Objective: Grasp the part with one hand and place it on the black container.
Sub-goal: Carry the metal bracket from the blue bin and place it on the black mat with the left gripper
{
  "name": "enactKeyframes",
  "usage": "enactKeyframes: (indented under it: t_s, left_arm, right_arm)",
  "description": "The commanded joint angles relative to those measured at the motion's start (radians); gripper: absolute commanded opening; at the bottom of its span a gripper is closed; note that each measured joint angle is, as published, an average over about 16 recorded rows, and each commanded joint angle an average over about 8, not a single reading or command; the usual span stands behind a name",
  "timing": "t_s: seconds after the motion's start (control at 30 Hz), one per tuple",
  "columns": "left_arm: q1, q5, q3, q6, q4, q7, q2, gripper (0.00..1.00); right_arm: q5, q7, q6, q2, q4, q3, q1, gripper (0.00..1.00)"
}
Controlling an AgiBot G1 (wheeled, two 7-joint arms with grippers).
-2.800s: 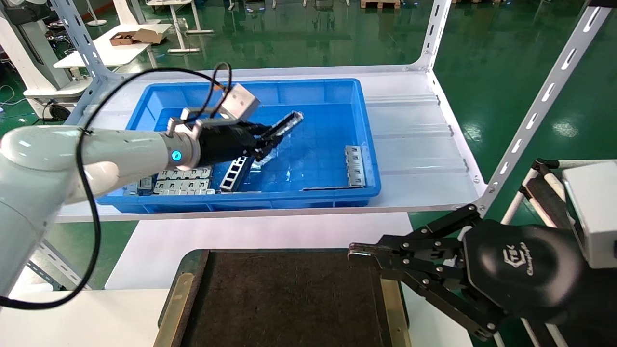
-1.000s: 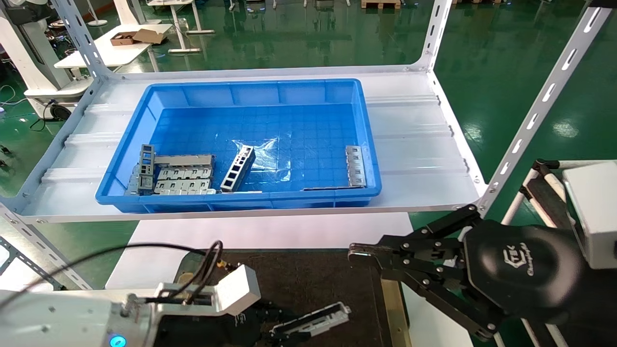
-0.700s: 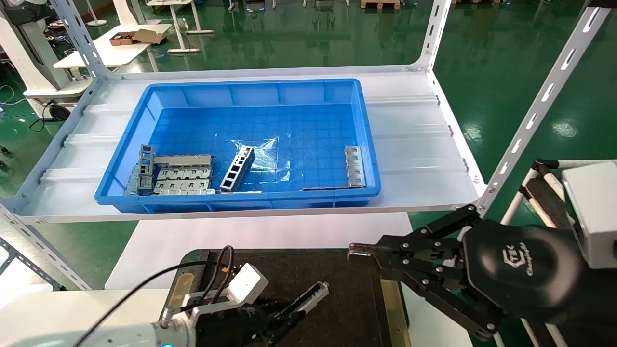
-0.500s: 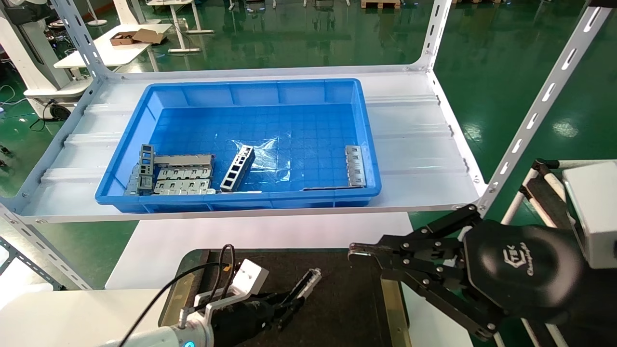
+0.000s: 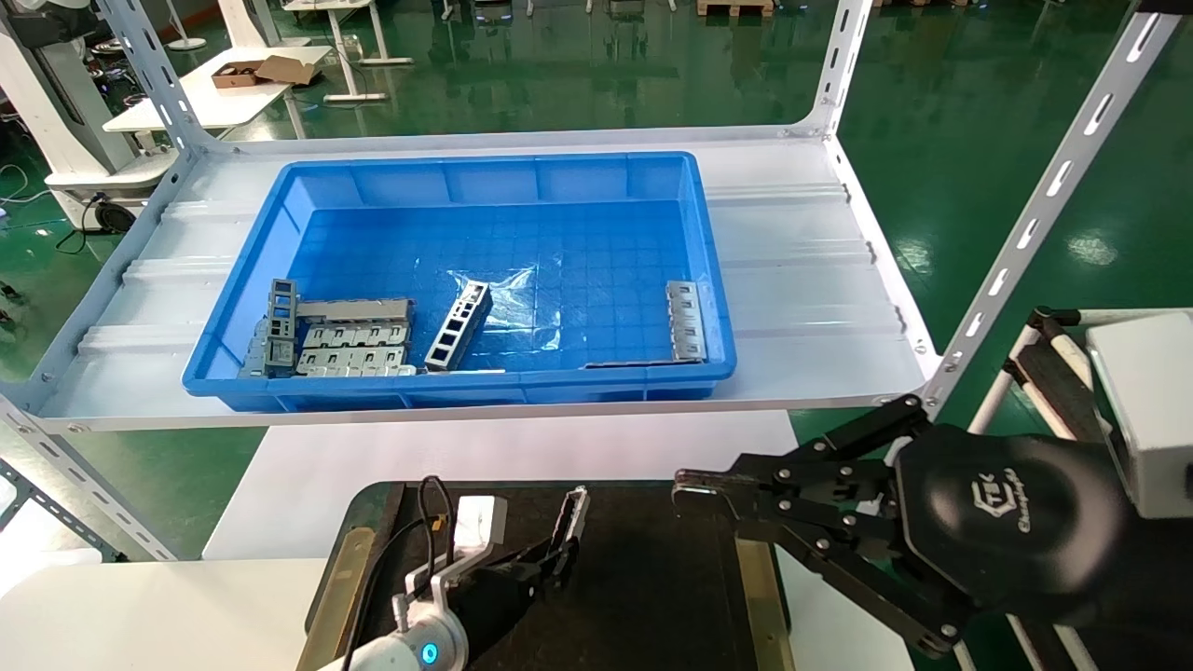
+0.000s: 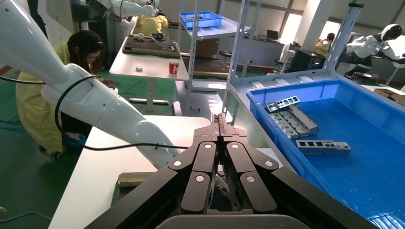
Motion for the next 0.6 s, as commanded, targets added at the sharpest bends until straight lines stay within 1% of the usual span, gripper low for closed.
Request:
enactKeyframes:
  t_s: [0.03,0.27,0.6]
  left_arm:
    - [-0.007,0.011,-0.002,-0.024,0.040,-0.035,0.029,0.00]
    - [-0.041,0.033,0.008,-0.040,0.110,-0.120,0.082,0.00]
    - [-0.066,0.048,0.066,-0.047,0.131,-0.245,0.095,0.00]
  right_arm:
    - [0.000,0.000,0.000,0.000,0.000,0.000,0.000,0.00]
    - [0.000,0.000,0.000,0.000,0.000,0.000,0.000,0.00]
    - [0.000,0.000,0.000,0.000,0.000,0.000,0.000,0.00]
